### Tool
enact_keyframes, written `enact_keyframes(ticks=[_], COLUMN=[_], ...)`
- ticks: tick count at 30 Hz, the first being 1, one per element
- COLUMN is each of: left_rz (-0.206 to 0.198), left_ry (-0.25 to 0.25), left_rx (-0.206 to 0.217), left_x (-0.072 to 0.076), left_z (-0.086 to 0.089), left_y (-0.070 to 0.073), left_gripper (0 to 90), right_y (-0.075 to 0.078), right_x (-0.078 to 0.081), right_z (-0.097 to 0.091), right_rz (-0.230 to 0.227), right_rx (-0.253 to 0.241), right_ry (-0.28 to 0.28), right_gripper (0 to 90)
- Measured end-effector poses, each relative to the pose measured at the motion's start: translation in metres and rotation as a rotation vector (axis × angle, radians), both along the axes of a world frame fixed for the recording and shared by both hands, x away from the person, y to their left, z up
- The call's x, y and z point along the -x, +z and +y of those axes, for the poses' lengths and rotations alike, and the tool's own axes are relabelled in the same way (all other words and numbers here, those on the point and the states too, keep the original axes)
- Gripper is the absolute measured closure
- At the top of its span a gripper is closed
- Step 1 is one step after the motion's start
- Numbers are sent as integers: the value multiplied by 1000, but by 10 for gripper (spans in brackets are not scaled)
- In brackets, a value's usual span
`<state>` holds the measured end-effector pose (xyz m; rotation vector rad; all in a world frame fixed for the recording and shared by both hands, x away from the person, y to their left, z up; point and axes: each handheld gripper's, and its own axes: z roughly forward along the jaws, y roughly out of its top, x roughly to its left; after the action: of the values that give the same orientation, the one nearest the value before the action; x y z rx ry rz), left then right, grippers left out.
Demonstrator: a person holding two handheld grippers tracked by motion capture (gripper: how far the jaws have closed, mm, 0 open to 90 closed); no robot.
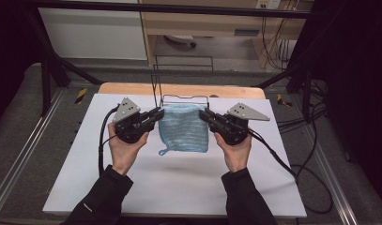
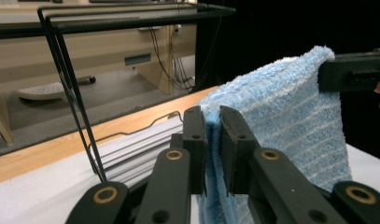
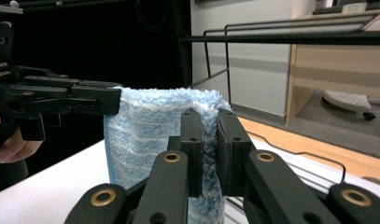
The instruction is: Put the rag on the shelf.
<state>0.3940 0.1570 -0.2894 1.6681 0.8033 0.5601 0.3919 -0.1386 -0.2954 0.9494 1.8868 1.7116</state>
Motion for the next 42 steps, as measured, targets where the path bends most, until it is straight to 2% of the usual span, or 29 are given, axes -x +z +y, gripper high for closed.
enact_keyframes(ticks=[7, 15, 29, 39, 42], left_rz=[-26, -68, -149, -183, -192], left_ry=[8, 18, 46, 60, 65], left_rx=[20, 62, 81, 88, 90], left_x=[-6, -13, -26, -36, -41], left_z=[-2, -5, -7, -10, -11], left_y=[15, 34, 71, 98, 105], left_gripper=[812, 812, 813, 813, 813], right_y=[13, 32, 68, 91, 97], right_x=[-4, -10, -24, -36, -40], right_z=[1, 0, 5, 7, 7], right_rz=[-35, -75, -162, -201, -206], right_rx=[-18, -34, -49, -55, -69], right_ry=[-19, -41, -80, -92, -98], right_gripper=[829, 829, 831, 832, 832])
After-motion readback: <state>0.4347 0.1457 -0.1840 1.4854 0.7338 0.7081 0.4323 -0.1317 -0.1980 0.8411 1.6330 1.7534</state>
